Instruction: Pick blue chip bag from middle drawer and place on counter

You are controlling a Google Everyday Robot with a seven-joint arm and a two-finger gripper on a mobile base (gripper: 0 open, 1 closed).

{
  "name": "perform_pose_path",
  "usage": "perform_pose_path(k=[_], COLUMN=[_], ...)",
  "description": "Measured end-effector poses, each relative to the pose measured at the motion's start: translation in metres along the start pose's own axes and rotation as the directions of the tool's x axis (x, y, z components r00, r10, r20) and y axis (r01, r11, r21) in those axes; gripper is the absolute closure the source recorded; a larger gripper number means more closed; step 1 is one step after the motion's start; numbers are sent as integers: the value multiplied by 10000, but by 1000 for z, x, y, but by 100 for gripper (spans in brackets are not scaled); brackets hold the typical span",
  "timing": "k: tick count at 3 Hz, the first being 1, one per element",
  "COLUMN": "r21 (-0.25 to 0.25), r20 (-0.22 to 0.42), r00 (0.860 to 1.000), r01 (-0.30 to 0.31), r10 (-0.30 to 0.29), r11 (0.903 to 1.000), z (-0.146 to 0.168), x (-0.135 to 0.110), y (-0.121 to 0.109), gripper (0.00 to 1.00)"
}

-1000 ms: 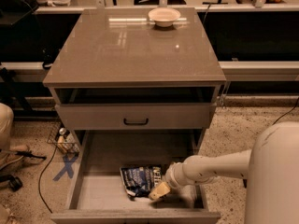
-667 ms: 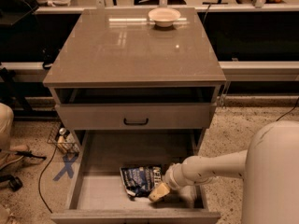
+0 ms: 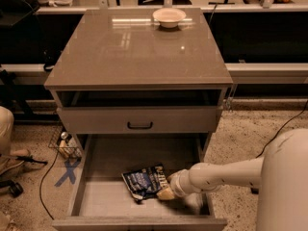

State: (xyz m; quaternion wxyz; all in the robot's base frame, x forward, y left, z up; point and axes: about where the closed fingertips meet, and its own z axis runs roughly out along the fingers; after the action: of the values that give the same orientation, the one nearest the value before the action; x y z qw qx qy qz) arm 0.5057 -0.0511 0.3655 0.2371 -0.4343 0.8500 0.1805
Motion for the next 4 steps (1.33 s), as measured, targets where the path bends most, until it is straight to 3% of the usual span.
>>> perform_pose_path(k=[1,2,3,4], r21=[21,-63,-290,-282], r20=[205,858,2005,3174], r00=[9997,9950,9749,9334], r01=[115,525,1050,1858], r10=[-116,-518,-971,-1674], r11=[9999,9986,9941,9822], z=[-5,-23,-57,-109], x=[-7,-24,-46,-68], y=[1,3,12,25], gripper=[65,89,100,100])
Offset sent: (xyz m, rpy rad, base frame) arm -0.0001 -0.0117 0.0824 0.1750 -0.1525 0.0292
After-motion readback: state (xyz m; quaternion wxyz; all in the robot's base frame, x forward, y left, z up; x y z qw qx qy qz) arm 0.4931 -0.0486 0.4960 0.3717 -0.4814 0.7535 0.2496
